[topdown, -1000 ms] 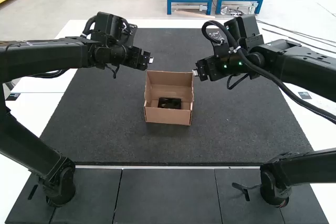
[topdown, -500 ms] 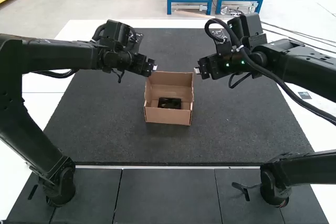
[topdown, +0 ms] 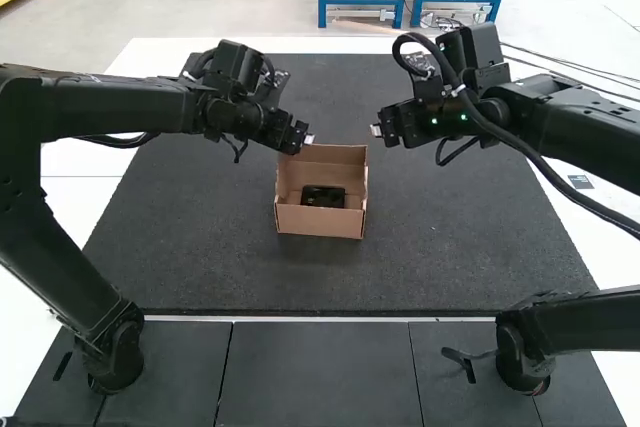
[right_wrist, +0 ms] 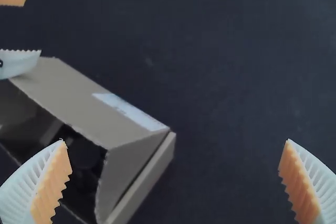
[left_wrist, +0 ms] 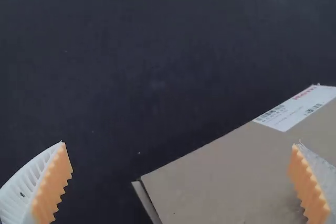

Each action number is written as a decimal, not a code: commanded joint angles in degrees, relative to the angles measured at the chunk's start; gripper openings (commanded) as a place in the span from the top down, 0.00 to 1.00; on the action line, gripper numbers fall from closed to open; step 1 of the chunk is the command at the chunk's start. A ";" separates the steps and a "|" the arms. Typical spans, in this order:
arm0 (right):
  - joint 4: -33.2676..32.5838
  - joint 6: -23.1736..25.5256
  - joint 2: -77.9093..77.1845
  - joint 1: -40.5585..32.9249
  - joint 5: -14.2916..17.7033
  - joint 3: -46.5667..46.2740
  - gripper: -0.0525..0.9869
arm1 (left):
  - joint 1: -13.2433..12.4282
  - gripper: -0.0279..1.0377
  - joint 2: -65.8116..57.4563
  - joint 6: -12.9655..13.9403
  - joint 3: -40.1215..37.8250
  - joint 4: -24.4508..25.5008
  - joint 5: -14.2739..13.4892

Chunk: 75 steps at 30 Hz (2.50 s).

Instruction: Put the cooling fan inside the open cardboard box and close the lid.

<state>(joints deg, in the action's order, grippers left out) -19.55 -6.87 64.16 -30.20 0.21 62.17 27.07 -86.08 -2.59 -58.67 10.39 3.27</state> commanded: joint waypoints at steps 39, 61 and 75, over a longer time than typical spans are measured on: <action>0.30 1.34 -1.41 0.66 -2.49 -1.79 0.08 | 3.25 0.07 0.74 -1.54 7.61 -1.96 0.51; -1.54 0.99 -1.93 0.58 -2.67 -1.79 0.08 | 2.99 0.07 0.74 -1.01 11.21 -5.91 -1.69; -1.54 0.90 -2.20 0.66 -2.76 -1.70 0.08 | 3.25 0.07 0.21 -0.84 14.82 -8.99 -2.13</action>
<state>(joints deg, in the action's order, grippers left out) -21.10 -6.04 64.16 -30.09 -1.74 60.18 30.59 -86.08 -3.88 -44.38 2.00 1.52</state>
